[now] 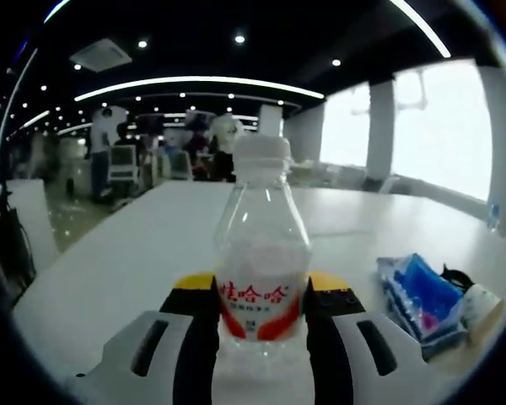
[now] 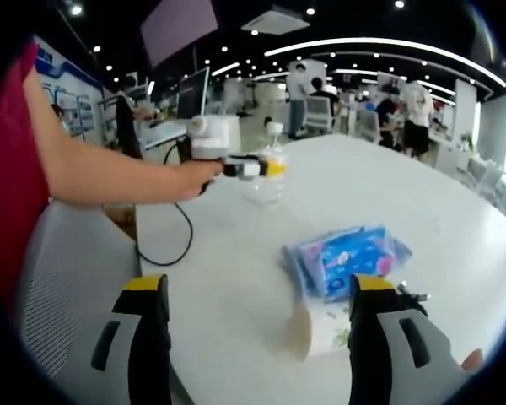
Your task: Arrange the tabletop items into an orderly group along one side of the table until the central work area is clear of visible clutter.
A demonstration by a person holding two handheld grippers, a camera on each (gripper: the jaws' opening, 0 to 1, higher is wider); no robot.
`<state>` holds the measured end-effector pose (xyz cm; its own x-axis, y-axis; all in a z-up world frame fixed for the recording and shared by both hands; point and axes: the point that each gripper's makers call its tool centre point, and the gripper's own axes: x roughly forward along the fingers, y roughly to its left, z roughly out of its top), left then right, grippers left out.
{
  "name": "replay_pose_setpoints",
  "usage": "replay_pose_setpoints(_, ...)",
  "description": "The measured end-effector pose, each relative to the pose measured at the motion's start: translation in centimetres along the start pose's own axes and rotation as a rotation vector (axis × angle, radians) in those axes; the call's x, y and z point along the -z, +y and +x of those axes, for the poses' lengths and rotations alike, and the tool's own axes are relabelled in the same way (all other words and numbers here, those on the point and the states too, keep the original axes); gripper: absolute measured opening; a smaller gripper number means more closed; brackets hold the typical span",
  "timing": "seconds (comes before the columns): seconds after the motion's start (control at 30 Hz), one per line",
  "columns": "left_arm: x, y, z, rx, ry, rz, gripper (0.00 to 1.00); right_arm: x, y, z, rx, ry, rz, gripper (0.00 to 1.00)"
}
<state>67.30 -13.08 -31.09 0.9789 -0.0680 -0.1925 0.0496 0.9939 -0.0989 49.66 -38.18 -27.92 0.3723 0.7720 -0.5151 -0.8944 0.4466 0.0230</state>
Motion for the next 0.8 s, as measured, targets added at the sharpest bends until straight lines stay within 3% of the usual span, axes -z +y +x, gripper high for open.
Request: replay_pose_setpoints(0.8,-0.1,-1.2,-1.5,-0.038,-0.089,0.037,0.37,-0.7,-0.4,-0.2,0.026,-0.039,0.010,0.89)
